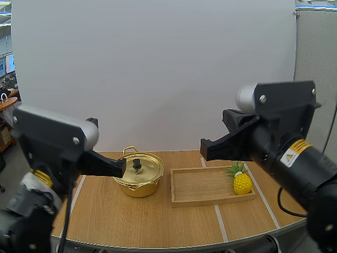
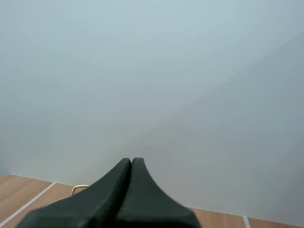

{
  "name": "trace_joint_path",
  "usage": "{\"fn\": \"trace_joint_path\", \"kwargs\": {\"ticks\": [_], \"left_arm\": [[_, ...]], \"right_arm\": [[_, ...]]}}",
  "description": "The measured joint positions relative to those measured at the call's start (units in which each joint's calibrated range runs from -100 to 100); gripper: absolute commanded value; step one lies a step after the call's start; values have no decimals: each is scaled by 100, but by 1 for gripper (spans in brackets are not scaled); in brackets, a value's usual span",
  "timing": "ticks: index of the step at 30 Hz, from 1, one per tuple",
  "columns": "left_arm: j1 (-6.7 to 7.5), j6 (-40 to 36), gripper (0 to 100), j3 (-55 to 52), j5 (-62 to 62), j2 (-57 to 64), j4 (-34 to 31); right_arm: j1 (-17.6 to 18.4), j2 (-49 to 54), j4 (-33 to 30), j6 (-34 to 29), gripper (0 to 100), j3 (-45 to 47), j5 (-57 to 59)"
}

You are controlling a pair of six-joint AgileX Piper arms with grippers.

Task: Open the pot, put the grape inside, and close it

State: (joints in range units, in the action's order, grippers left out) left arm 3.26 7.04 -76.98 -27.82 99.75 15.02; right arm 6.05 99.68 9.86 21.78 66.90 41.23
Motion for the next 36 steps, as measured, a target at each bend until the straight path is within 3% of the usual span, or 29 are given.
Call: {"fn": "trace_joint_path", "kwargs": {"ticks": [4, 7, 10, 12, 21, 27, 36], "left_arm": [[0, 0, 0, -538, 809, 0, -1], [0, 0, 0, -1463, 1860, 0, -23], [-7, 0, 0, -1994, 2030, 0, -23], [-73, -23, 0, -2207, 2030, 0, -23], [-191, -450, 0, -2282, 1491, 0, -23], [-264, -654, 0, -2297, 736, 0, -49], [-333, -1876, 0, -2297, -303, 0, -976]], "right_arm": [[0, -11, -11, 0, 0, 768, -1258], [0, -11, -22, 0, 0, 1862, -2468], [-84, -11, -22, 0, 0, 2983, -3344], [-176, -11, -22, 0, 0, 3235, -3543], [-325, -11, -22, 0, 0, 3295, -3600], [-430, -11, -22, 0, 0, 3310, -2781], [-510, -11, -22, 0, 0, 3310, -1800]]}}
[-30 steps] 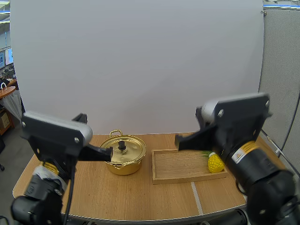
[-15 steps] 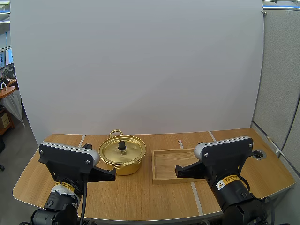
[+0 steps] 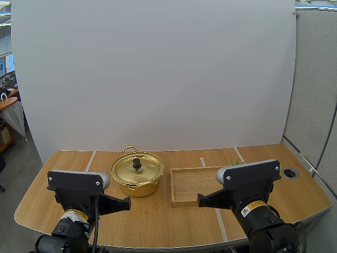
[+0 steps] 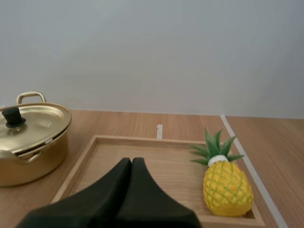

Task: Open the pot, put the grape inside, and close it

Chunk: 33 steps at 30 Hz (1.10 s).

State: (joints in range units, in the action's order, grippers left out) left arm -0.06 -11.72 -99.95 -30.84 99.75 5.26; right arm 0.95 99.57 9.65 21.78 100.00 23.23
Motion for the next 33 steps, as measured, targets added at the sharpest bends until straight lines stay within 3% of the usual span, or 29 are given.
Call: {"fn": "trace_joint_path", "kwargs": {"ticks": [6, 33], "left_arm": [[0, -195, 0, 0, -48, 0, -113], [0, -206, 0, 0, -63, 0, -113]], "right_arm": [[-23, 0, 0, 0, 0, 0, 743], [-23, 0, 0, -3, 0, 0, 835]]}}
